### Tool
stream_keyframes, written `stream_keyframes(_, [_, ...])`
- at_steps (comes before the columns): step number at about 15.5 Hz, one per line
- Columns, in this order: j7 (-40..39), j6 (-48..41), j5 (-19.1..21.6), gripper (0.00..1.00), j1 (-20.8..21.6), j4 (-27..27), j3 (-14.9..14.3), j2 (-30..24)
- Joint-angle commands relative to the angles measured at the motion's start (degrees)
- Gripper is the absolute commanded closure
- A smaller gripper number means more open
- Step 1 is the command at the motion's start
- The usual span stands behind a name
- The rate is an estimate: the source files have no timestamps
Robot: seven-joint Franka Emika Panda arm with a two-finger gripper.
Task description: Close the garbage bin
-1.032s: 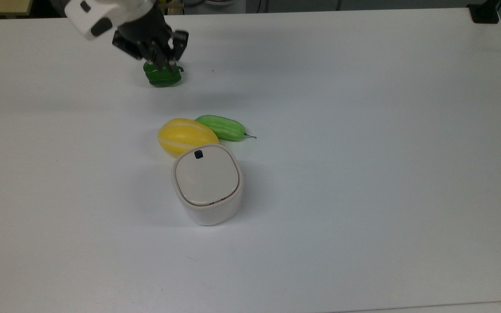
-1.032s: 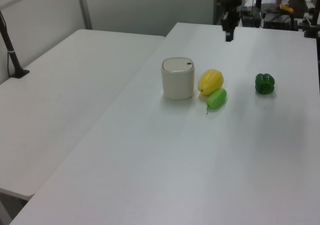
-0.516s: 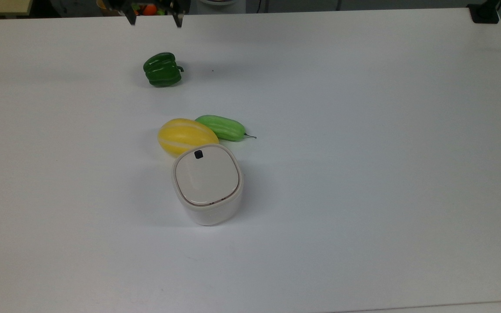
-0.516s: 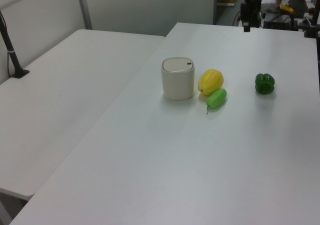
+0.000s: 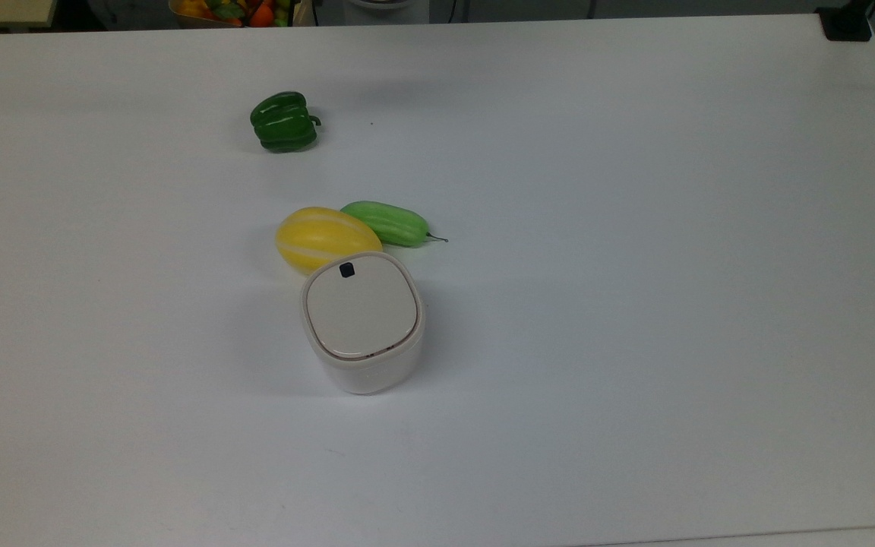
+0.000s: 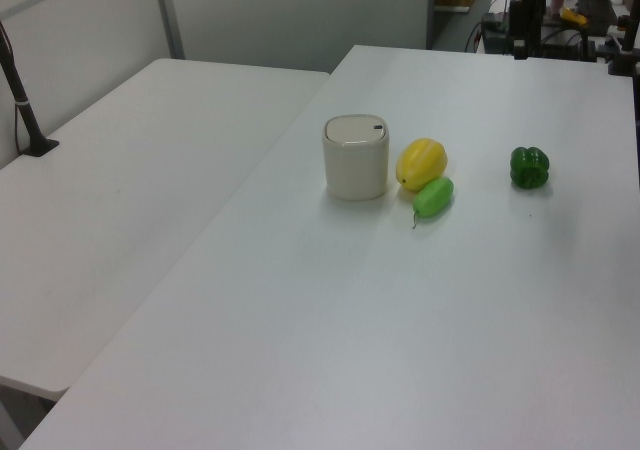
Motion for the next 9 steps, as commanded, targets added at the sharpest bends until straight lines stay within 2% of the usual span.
stream_keyframes(1, [1.1, 0.2, -1.0, 0.00, 0.0, -0.7, -0.3, -1.1])
stream_keyframes(5, [1.7, -0.6, -0.9, 0.00, -1.1, 0.6, -0.5, -1.0])
stream_keyframes(9, [5.3, -2.2, -1.0, 0.00, -1.0, 0.7, -0.5, -1.0])
